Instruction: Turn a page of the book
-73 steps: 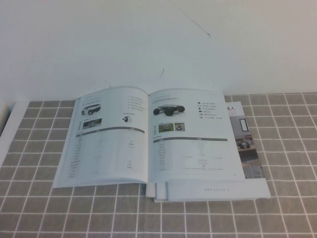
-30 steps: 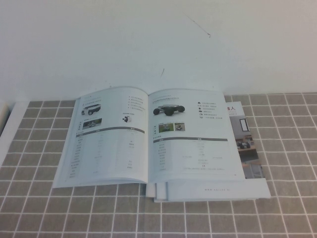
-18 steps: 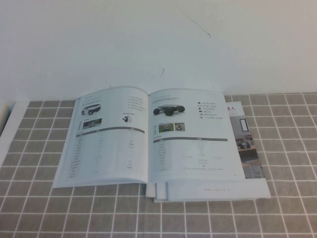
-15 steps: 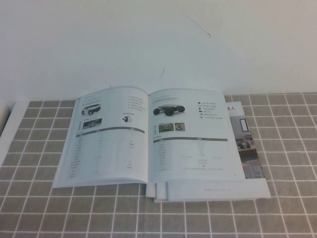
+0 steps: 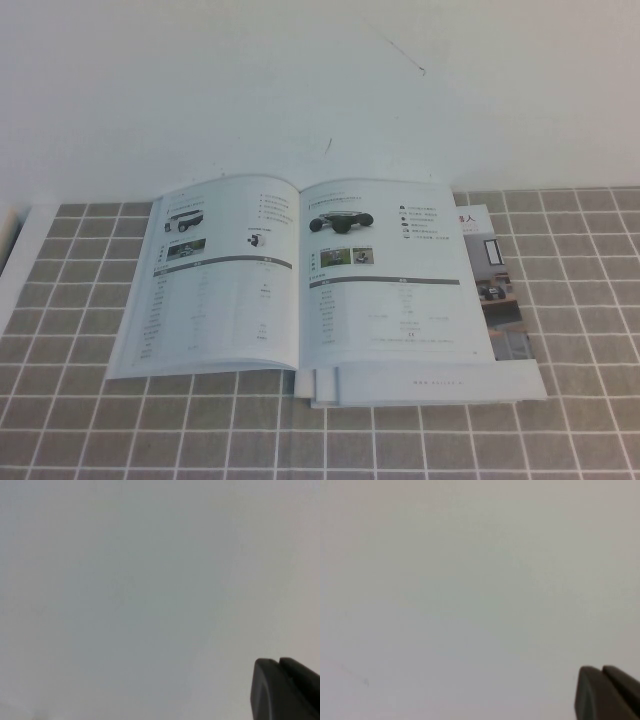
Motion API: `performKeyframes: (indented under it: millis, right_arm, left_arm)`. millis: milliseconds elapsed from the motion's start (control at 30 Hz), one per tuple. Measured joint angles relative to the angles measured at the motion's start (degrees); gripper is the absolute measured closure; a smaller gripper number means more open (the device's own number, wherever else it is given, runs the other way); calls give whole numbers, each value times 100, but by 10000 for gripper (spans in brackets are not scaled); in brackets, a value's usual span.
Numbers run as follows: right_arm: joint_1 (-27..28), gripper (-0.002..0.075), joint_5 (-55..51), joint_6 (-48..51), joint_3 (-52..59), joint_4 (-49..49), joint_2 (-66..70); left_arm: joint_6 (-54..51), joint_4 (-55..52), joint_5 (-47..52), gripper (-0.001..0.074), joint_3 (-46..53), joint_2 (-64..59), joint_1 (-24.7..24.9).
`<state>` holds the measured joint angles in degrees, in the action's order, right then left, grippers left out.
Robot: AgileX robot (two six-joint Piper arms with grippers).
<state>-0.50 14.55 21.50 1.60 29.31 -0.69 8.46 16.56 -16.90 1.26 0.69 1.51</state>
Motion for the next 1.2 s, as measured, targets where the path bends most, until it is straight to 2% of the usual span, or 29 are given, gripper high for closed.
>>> performKeyframes:
  millis: [133,233,367,467,600,767,867,1000,1100,1200]
  right_arm:
    - [0,729,1016,-515,0,-336,0]
    - [0,729,1496,-856,-22,-1186,0]
    - [0,729,1689,-1212,-581,-2700,0]
    - [0,729,1896,-1398,-1279,-3435,0]
    - [0,729,2085,-1612,-2409,-3782,98]
    - [0,729,2034,-2460,-3923,-4405,819]
    - [0,729,1144,-2952,-4804,-5063,1327]
    - [0,729,-1455,-3398,-5884,-5180,2077]
    - [-26,729,-3479,-3657,-6371,-5180,2727]
    - [-145,729,-4622,-3806,-6435,-5028,3242]
  left_arm:
    - [609,-46,-893,738,0,0,0]
    - [1054,-397,-1264,738,-15,11,0]
    - [1339,-1169,-1022,738,-577,11,0]
    - [1505,-1594,-805,738,-1263,11,0]
    - [1643,-1906,-329,738,-2348,-5,0]
    - [1643,-2571,408,738,-3772,-664,0]
    - [1643,-2936,1302,738,-4596,-1165,0]
    - [1564,-3113,2816,738,-5355,-1783,60]
    - [1151,-3030,3926,738,-5619,-2181,354]
    - [518,-2720,5086,738,-5677,-2601,781]
